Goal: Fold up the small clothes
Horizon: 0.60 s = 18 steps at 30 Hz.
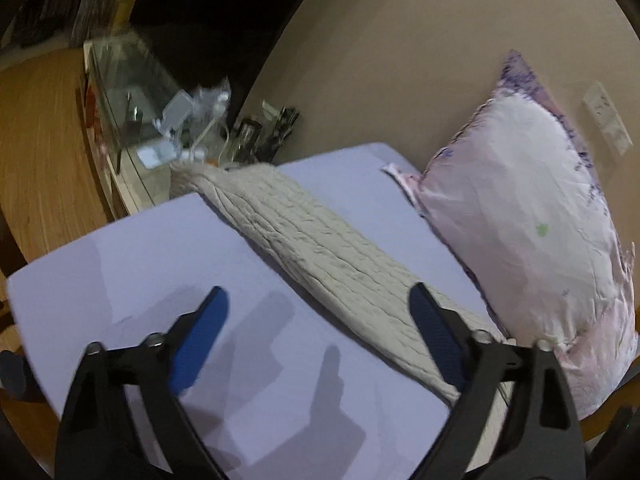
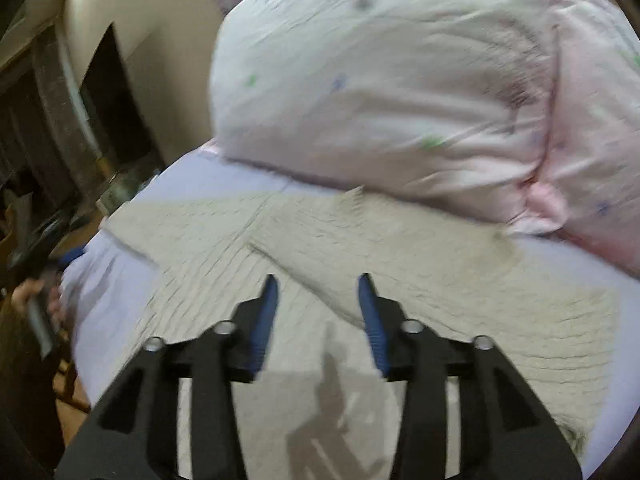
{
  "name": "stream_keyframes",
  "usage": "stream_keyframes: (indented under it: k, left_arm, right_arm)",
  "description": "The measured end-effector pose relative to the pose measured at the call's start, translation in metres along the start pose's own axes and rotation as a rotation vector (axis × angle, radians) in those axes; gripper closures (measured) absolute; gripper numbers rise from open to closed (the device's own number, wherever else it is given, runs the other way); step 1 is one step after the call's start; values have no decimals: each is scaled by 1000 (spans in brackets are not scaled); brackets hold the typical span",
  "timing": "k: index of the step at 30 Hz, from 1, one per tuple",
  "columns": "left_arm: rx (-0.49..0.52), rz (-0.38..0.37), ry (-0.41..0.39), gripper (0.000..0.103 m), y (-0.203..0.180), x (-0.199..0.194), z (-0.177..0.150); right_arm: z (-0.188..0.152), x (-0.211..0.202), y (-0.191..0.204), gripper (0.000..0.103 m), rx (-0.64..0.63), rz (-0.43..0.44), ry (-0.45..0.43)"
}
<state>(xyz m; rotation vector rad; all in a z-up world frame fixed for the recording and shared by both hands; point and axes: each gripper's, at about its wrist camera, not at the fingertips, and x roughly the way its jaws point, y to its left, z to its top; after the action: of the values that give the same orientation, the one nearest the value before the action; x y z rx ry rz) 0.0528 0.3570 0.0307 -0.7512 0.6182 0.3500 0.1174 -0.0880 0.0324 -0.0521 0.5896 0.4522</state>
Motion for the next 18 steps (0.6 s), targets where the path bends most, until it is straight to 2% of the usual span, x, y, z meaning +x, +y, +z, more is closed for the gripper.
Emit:
stream_keyframes:
  k: [2, 4, 8, 9, 11, 12, 13, 15, 16, 18]
  left_arm:
    - [-57, 2, 38, 21, 9, 16, 9]
    - [-78, 14, 31, 24, 14, 24, 16]
    - [-135, 28, 16, 30, 22, 35, 30]
    - [-148, 40, 12, 37, 24, 38, 35]
    - [-153, 84, 16, 61, 26, 47, 43]
    - [-155, 112, 33, 87, 28, 53, 47]
    - [-158, 127, 51, 94, 29, 56, 51]
    - [-123, 150, 40, 96, 16, 53, 57]
    - [-76, 159, 19, 96, 0, 48, 59]
    - [71, 97, -40, 97, -57, 27, 58]
  right_arm:
    - [-1, -19, -9, 33, 14, -36, -54]
    - [4, -38, -30, 28, 52, -75, -101]
    - [-2, -60, -59, 25, 129, -129, -134]
    - [-3, -63, -68, 25, 147, -138, -138]
    - [-5, -64, -86, 24, 173, -153, -147]
    - [-7, -67, -94, 24, 186, -156, -156]
    - [-8, -67, -101, 24, 196, -159, -161]
    - [-13, -77, -112, 24, 213, -165, -178]
    - [-15, -82, -116, 23, 219, -171, -188]
    - [-16, -92, -127, 23, 230, -197, -212]
